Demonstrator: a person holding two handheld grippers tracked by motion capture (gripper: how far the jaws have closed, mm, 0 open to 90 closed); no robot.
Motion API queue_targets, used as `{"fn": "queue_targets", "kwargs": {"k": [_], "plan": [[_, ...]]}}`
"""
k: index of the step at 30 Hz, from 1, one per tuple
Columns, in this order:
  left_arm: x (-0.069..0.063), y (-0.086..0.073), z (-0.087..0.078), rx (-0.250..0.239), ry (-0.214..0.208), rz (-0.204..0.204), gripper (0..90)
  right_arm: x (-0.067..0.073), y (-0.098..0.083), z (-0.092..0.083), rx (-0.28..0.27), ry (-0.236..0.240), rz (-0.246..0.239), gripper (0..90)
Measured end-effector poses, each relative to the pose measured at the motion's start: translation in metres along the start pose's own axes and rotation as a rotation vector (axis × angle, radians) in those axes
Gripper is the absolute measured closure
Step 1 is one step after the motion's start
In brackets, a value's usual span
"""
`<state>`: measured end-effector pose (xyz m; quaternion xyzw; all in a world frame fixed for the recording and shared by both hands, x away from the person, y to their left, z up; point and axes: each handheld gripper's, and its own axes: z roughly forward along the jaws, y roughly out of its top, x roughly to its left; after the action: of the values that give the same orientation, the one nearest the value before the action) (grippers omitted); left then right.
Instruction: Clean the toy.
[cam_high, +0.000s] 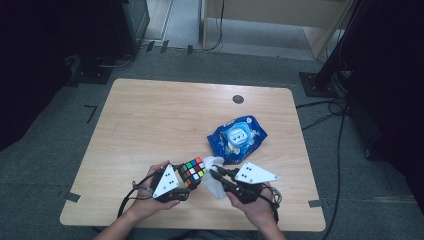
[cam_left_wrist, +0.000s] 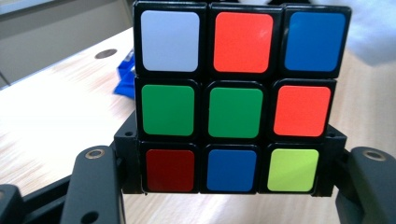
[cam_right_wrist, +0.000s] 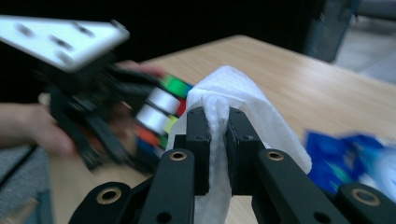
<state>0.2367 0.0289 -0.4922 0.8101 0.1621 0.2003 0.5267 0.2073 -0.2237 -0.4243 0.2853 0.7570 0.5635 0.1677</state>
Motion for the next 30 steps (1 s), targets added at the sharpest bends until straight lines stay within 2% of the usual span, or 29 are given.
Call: {"fn": "queue_targets", "kwargs": {"k": [1, 2, 3, 4, 6, 8, 10, 12, 13, 16, 18, 20, 22, 24, 26, 27, 29, 30], "plan": [[-0.002, 0.0, 0.0, 0.0, -0.004, 0.004, 33.8, 0.01, 0.004, 0.004, -0.021, 0.022, -0.003, 82.1], [-0.004, 0.001, 0.001, -0.001, -0.01, 0.006, 33.8, 0.015, 0.005, 0.006, -0.029, 0.024, -0.008, 81.9], [-0.006, 0.002, 0.002, -0.002, -0.015, 0.01, 33.8, 0.021, 0.006, 0.01, -0.043, 0.011, -0.014, 81.7], [-0.008, 0.003, 0.002, -0.005, -0.019, 0.013, 33.8, 0.023, 0.006, 0.012, -0.047, 0.012, -0.009, 81.6], [-0.011, 0.005, 0.001, -0.016, -0.023, 0.021, 33.8, 0.023, 0.002, 0.019, -0.043, -0.023, -0.014, 81.1], [-0.013, 0.006, 0.001, -0.015, -0.014, 0.029, 33.8, 0.019, -0.004, 0.023, -0.039, -0.031, 0.012, 80.1], [-0.013, 0.005, 0.001, -0.01, -0.017, 0.026, 33.8, 0.011, -0.01, 0.023, -0.062, -0.037, 0.053, 79.0], [-0.011, 0.005, 0.001, -0.013, -0.015, 0.018, 33.8, 0.002, -0.014, 0.023, -0.02, -0.113, 0.022, 79.7], [-0.01, 0.005, 0.0, -0.018, -0.014, 0.012, 33.8, -0.004, -0.017, 0.023, -0.002, -0.147, 0.027, 80.5], [-0.006, 0.006, -0.002, -0.023, 0.0, -0.001, 33.8, -0.019, -0.027, 0.018, 0.017, -0.205, 0.073, 82.0], [-0.007, 0.005, 0.0, -0.014, 0.008, 0.005, 33.8, -0.02, -0.026, 0.013, -0.01, -0.192, 0.088, 82.5], [-0.009, 0.004, 0.003, -0.002, 0.005, 0.009, 33.8, -0.012, -0.017, 0.008, -0.06, -0.129, 0.077, 82.5], [-0.012, 0.004, 0.005, 0.001, 0.0, 0.016, 33.8, 0.0, -0.01, 0.008, -0.095, -0.082, 0.047, 82.3], [-0.016, 0.006, 0.006, 0.001, -0.005, 0.032, 33.8, 0.016, -0.004, 0.011, -0.113, -0.039, 0.01, 82.0], [-0.021, 0.008, 0.006, 0.0, -0.01, 0.058, 33.8, 0.022, -0.003, 0.016, -0.094, -0.018, 0.011, 81.7], [-0.022, 0.009, 0.007, 0.009, -0.01, 0.06, 33.8, 0.024, -0.005, 0.02, -0.07, -0.037, 0.007, 80.8], [-0.02, 0.008, 0.007, 0.018, -0.002, 0.058, 33.8, 0.021, -0.01, 0.023, -0.083, -0.05, 0.022, 80.7], [-0.018, 0.007, 0.006, 0.012, -0.007, 0.049, 33.8, 0.019, -0.012, 0.023, -0.073, -0.073, 0.029, 80.7]]}}
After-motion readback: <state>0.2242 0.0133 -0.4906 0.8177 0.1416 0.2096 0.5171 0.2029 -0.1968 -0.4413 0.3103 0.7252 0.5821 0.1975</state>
